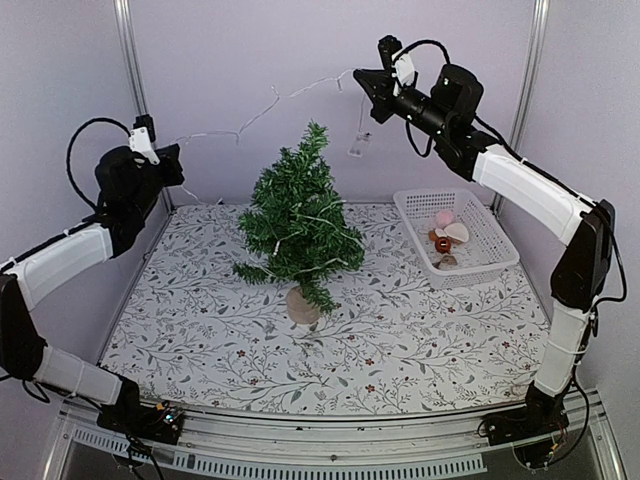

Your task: Decorate the small christmas tree

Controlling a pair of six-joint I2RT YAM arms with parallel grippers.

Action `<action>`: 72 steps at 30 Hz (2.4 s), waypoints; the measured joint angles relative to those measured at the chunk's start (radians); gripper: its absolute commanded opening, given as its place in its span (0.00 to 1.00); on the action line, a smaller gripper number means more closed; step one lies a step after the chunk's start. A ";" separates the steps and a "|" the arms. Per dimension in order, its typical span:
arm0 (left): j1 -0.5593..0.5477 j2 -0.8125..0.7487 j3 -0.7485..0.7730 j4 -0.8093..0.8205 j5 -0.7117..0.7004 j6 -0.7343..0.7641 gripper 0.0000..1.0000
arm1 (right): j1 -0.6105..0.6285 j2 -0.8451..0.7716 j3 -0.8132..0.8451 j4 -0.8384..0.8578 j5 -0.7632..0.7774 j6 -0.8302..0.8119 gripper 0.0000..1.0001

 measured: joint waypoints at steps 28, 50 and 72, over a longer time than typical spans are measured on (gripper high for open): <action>-0.008 0.486 0.412 -0.006 0.192 -0.061 0.00 | -0.048 0.037 -0.010 0.005 0.038 0.023 0.00; -0.183 0.657 0.681 -0.019 0.546 -0.119 0.42 | -0.206 -0.569 -0.464 -0.091 0.272 0.045 0.00; -0.154 0.439 0.518 -0.183 0.735 -0.094 0.63 | -0.270 -0.542 -0.488 -0.283 0.478 0.066 0.00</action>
